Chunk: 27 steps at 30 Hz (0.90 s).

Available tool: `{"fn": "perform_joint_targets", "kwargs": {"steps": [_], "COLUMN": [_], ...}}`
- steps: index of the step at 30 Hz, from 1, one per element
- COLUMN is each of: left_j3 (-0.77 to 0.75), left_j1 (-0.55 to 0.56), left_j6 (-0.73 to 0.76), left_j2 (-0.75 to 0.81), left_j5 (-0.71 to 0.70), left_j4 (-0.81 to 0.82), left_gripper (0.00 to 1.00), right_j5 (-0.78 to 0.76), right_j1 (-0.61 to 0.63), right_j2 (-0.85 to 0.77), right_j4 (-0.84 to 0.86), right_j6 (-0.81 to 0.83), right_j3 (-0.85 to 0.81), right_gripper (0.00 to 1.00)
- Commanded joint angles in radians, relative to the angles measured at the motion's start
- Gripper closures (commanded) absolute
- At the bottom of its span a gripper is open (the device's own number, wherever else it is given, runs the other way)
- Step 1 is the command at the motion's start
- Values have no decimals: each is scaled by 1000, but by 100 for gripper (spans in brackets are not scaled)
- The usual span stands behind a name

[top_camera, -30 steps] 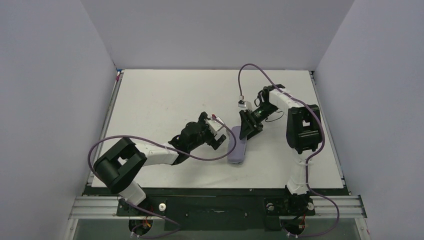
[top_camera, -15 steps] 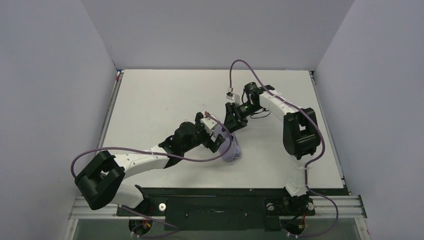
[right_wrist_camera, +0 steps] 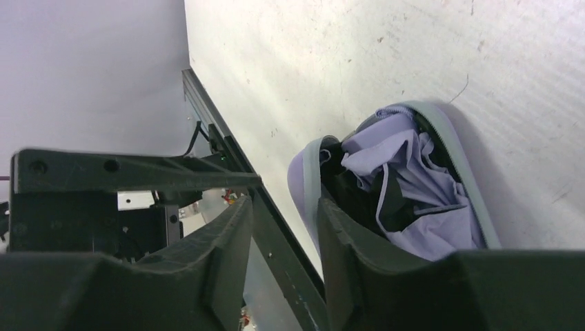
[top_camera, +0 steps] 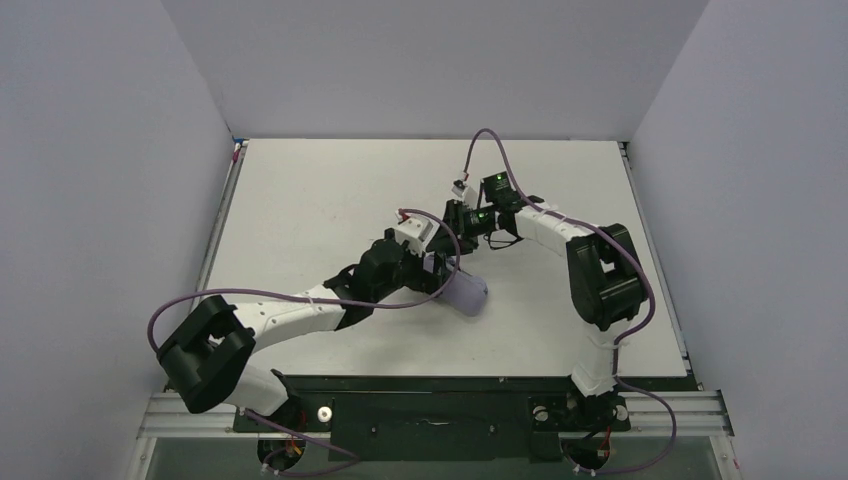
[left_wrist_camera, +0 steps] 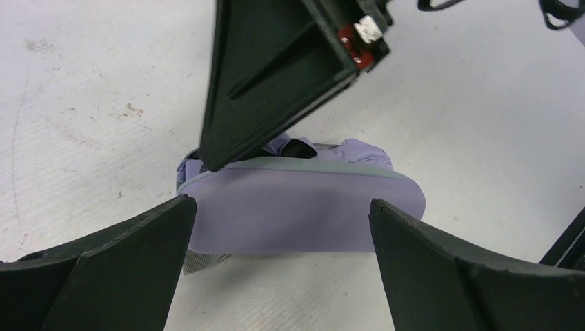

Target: Open the umbrella

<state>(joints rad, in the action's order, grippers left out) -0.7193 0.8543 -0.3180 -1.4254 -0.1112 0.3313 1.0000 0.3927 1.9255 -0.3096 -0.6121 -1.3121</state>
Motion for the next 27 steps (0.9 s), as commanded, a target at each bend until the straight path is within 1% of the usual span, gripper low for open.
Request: {"fn": "perform_joint_targets", "kwargs": {"steps": [1, 2, 3, 4, 5, 6, 7, 8, 10, 11, 12, 13, 14, 15, 18, 20, 23, 25, 27], "left_j3": [-14, 12, 24, 38, 41, 41, 35, 33, 30, 33, 32, 26, 22, 15, 0, -13, -52, -72, -91], "left_j1": [-67, -121, -148, -200, -222, -261, -275, -295, -308, -310, -310, -312, -312, -315, -319, -318, -319, -319, -320], "left_j6": [-27, -12, -2, -1, 1, 5, 24, 36, 58, 64, 68, 58, 49, 26, -2, -12, -42, -39, -31], "left_j2": [70, 84, 108, 113, 118, 117, 112, 111, 105, 101, 95, 80, 60, 49, 0, -33, -78, -102, -118], "left_j5": [64, 177, 235, 342, 388, 454, 500, 510, 505, 499, 494, 481, 470, 447, 442, 447, 445, 453, 466], "left_j4": [38, 53, 75, 78, 71, 58, 36, 27, 20, 33, 37, 42, 44, 47, 82, 102, 112, 129, 136], "left_gripper": [3, 3, 2, 1, 3, 6, 11, 14, 19, 25, 29, 34, 37, 38, 43, 47, 50, 51, 52], "right_j5": [45, 48, 57, 61, 66, 67, 66, 56, 37, 33, 24, 21, 15, 12, 13, 23, 45, 55, 17], "right_j1": [0, 0, 1, 1, 2, 2, 2, 3, 11, 14, 23, 28, 39, 44, 62, 70, 72, 49, -16], "right_j2": [-97, -109, -113, -119, -121, -122, -122, -121, -114, -108, -107, -99, -97, -90, -86, -92, -113, -139, -164], "right_j4": [53, 21, -16, -41, -93, -125, -197, -236, -382, -410, -465, -487, -527, -544, -593, -605, -633, -633, -611], "right_j6": [-42, -6, 14, 58, 79, 134, 164, 238, 349, 381, 440, 466, 512, 551, 599, 637, 687, 692, 676], "right_j3": [34, 44, 47, 48, 46, 38, 32, 16, -4, -8, -15, -20, -23, -28, -33, -33, -38, -40, -42], "right_gripper": [68, 70, 72, 73, 74, 75, 77, 77, 80, 81, 83, 84, 87, 88, 91, 92, 92, 91, 91]}}
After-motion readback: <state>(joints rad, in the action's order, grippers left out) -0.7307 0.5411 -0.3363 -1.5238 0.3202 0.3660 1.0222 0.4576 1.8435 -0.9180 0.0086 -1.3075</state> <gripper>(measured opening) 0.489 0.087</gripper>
